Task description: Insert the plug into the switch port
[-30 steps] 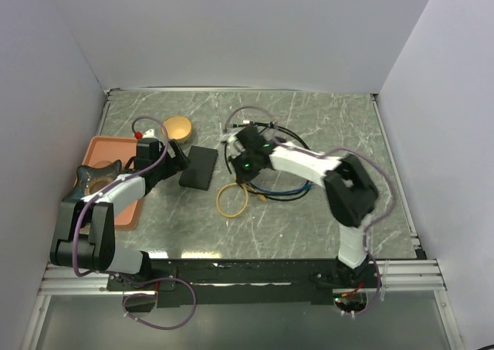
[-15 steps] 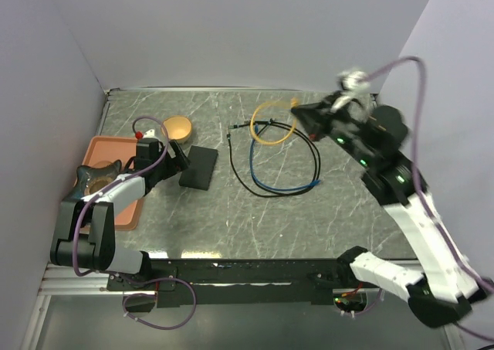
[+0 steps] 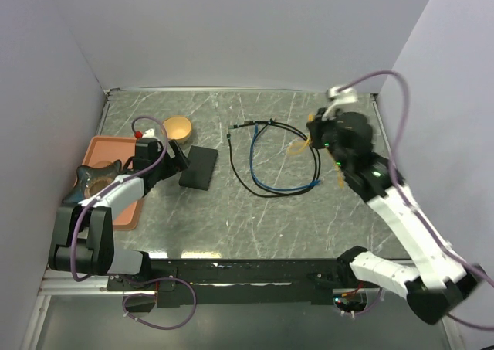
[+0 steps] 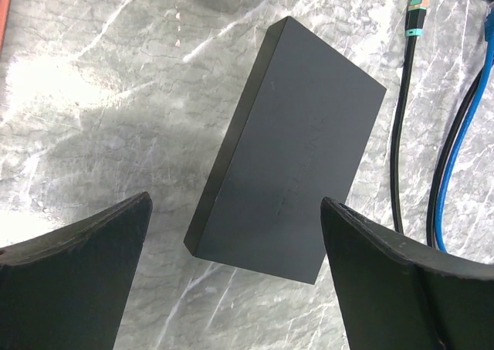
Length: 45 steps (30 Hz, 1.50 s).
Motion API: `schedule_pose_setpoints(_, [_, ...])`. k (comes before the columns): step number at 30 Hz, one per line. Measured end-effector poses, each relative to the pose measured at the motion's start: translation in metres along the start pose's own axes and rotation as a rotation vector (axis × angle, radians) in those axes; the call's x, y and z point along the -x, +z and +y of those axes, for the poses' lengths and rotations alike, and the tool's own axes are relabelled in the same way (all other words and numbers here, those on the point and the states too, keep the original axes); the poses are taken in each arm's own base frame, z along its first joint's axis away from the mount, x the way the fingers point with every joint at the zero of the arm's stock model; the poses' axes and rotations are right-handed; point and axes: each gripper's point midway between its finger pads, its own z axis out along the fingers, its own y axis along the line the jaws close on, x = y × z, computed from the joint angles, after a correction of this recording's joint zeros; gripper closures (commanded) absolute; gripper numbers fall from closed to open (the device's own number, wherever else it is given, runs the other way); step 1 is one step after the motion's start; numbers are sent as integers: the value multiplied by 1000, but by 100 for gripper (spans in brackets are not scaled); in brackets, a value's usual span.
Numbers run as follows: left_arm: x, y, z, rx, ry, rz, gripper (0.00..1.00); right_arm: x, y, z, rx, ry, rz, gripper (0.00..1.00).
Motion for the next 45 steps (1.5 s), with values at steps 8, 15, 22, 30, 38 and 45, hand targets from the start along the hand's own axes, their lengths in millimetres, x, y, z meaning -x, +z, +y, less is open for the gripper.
schedule_pose_setpoints(8, [10, -2, 0, 6, 14, -17, 2, -151, 33, 2, 32, -115, 462, 100])
schedule_pose_setpoints(15, [30, -3, -8, -10, 19, -58, 2, -210, 47, 71, 340, -191, 677, 100])
schedule_pose_setpoints(22, [28, 11, -6, -13, 35, -43, 4, -281, 42, 136, 578, -325, 873, 100])
schedule_pose_setpoints(30, [14, 34, -2, -26, 27, 1, 6, -299, 57, 170, 676, -355, 891, 100])
schedule_pose_setpoints(38, [12, 46, -7, -71, 23, 3, 7, -333, 85, 177, 658, -370, 920, 100])
schedule_pose_setpoints(45, [2, 57, -8, -98, 22, 39, 9, -345, 98, 176, 617, -407, 896, 100])
